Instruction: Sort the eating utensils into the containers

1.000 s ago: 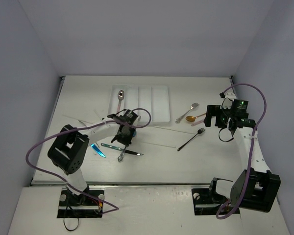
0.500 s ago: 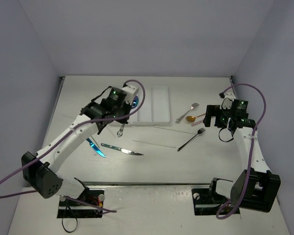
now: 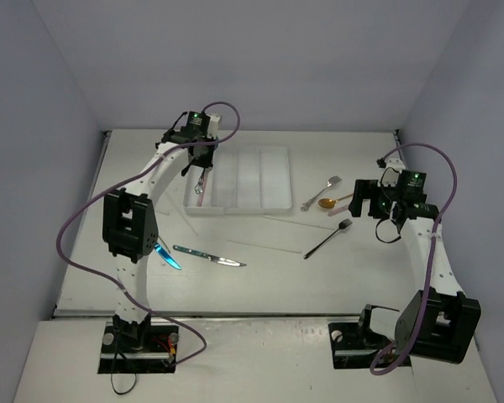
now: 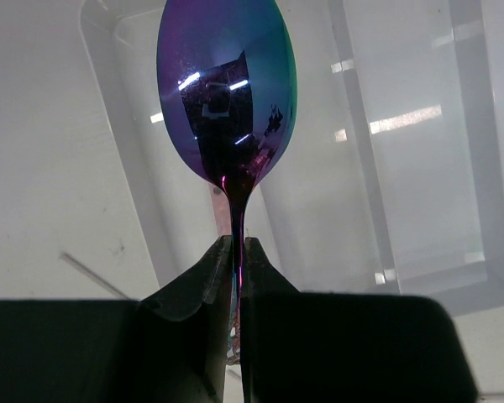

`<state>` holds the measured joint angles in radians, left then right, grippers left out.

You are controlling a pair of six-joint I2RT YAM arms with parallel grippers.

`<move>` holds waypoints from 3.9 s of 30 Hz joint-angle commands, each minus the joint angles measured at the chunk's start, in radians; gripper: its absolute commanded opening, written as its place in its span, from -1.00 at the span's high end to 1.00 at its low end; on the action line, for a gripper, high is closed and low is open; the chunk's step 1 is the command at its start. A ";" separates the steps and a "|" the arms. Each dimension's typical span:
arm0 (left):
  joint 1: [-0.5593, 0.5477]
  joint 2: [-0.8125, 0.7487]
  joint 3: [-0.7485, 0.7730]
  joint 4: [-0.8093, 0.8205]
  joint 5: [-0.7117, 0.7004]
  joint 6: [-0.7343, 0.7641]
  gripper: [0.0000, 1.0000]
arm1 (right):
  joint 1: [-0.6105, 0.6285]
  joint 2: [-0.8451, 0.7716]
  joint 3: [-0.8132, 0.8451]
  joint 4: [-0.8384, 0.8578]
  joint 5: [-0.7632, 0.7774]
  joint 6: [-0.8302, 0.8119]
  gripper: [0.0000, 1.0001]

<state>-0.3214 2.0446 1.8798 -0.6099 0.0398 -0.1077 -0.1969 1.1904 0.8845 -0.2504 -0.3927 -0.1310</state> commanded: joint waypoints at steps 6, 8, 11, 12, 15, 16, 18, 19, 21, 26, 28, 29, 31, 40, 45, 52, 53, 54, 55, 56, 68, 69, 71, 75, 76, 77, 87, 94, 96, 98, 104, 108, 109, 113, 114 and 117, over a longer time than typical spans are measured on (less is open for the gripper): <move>0.069 0.079 0.149 0.062 0.053 -0.041 1.00 | -0.013 -0.010 0.027 0.041 -0.009 0.010 -0.97; 0.073 0.096 0.140 0.062 0.060 -0.054 0.99 | -0.013 -0.012 0.025 0.042 -0.006 0.011 -0.97; 0.076 0.112 0.131 0.062 0.062 -0.067 0.93 | -0.015 -0.011 0.025 0.043 -0.001 0.013 -0.97; 0.076 0.117 0.128 0.062 0.064 -0.069 0.89 | -0.015 -0.010 0.025 0.043 0.001 0.014 -0.97; 0.077 0.124 0.125 0.061 0.069 -0.080 0.79 | -0.015 -0.006 0.024 0.045 0.006 0.016 -0.97; 0.077 0.125 0.124 0.061 0.070 -0.085 0.71 | -0.015 -0.006 0.024 0.045 0.009 0.017 -0.97; 0.077 0.126 0.124 0.061 0.069 -0.094 0.53 | -0.015 -0.006 0.024 0.046 0.019 0.018 -0.96; 0.078 0.126 0.125 0.061 0.069 -0.099 0.42 | -0.015 -0.006 0.024 0.046 0.021 0.018 -0.96; 0.082 0.117 0.125 0.059 0.070 -0.111 0.08 | -0.016 -0.007 0.024 0.048 0.029 0.020 -0.96; 0.091 0.065 0.152 0.033 0.102 -0.162 -0.16 | -0.019 -0.006 0.027 0.049 0.037 0.022 -0.93; 0.090 0.017 0.160 0.030 0.102 -0.170 -0.17 | -0.019 -0.002 0.028 0.049 0.053 0.026 -0.84; 0.090 -0.011 0.160 0.029 0.096 -0.173 -0.17 | -0.020 0.001 0.030 0.049 0.060 0.027 -0.81; 0.090 -0.064 0.156 0.022 0.075 -0.174 -0.18 | -0.021 0.008 0.033 0.049 0.079 0.034 -0.74; 0.090 -0.330 -0.077 0.022 0.024 -0.016 -0.26 | -0.012 0.060 0.121 0.057 0.076 -0.107 -0.43; 0.094 -0.475 -0.262 0.010 0.391 0.272 -0.26 | -0.009 0.201 0.255 0.035 0.050 -0.464 -0.33; 0.082 -0.597 -0.362 0.015 0.701 0.271 -0.33 | 0.000 0.529 0.516 -0.236 -0.001 -1.040 -0.20; 0.082 -0.603 -0.368 0.015 0.712 0.265 -0.33 | 0.001 0.561 0.558 -0.291 -0.010 -1.100 -0.18; 0.080 -0.605 -0.376 0.015 0.718 0.258 -0.33 | 0.003 0.595 0.586 -0.321 -0.015 -1.161 -0.17; 0.079 -0.606 -0.384 0.015 0.724 0.253 -0.33 | 0.006 0.618 0.605 -0.337 -0.015 -1.197 -0.15; 0.080 -0.606 -0.392 0.014 0.726 0.248 -0.33 | 0.010 0.643 0.623 -0.349 -0.010 -1.230 -0.13; 0.082 -0.620 -0.467 0.047 0.748 0.218 -0.33 | 0.072 0.871 0.802 -0.479 -0.057 -1.395 0.08; 0.082 -0.621 -0.469 0.048 0.751 0.217 -0.33 | 0.075 0.885 0.819 -0.480 -0.067 -1.394 0.10; 0.082 -0.621 -0.472 0.047 0.752 0.217 -0.33 | 0.081 0.903 0.841 -0.483 -0.081 -1.396 0.13; 0.082 -0.614 -0.473 0.048 0.748 0.218 -0.33 | 0.105 0.920 0.846 -0.490 -0.083 -1.413 0.15; 0.082 -0.613 -0.472 0.048 0.746 0.218 -0.33 | 0.110 0.924 0.845 -0.491 -0.081 -1.417 0.16; 0.082 -0.610 -0.471 0.047 0.747 0.218 -0.33 | 0.116 0.932 0.843 -0.493 -0.079 -1.421 0.16; 0.082 -0.587 -0.449 0.047 0.732 0.208 -0.33 | 0.154 1.003 0.858 -0.501 -0.087 -1.425 0.17; 0.085 -0.584 -0.452 0.046 0.711 0.208 -0.33 | 0.178 1.038 0.829 -0.516 -0.055 -1.452 0.56; 0.086 -0.581 -0.452 0.047 0.703 0.206 -0.33 | 0.184 1.044 0.809 -0.522 -0.042 -1.472 0.86; 0.087 -0.578 -0.452 0.047 0.699 0.206 -0.33 | 0.187 1.046 0.796 -0.530 -0.036 -1.486 0.98; 0.089 -0.562 -0.450 0.047 0.693 0.203 -0.33 | 0.191 1.052 0.772 -0.564 -0.008 -1.523 1.00; 0.090 -0.557 -0.447 0.047 0.688 0.203 -0.33 | 0.191 1.027 0.770 -0.597 -0.008 -1.536 1.00; 0.090 -0.557 -0.447 0.047 0.687 0.203 -0.33 | 0.191 1.016 0.769 -0.606 -0.012 -1.541 1.00; 0.088 -0.559 -0.446 0.047 0.676 0.201 -0.33 | 0.217 0.925 0.760 -0.625 -0.028 -1.559 1.00; 0.089 -0.561 -0.445 0.047 0.669 0.200 -0.33 | 0.220 0.890 0.763 -0.626 -0.035 -1.557 1.00; 0.090 -0.575 -0.452 0.057 0.632 0.181 -0.32 | 0.226 0.816 0.797 -0.626 -0.072 -1.528 1.00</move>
<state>-0.2401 1.5074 1.3937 -0.6116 0.7031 0.0970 0.0055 2.1593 1.6544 -0.7908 -0.4235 -1.6627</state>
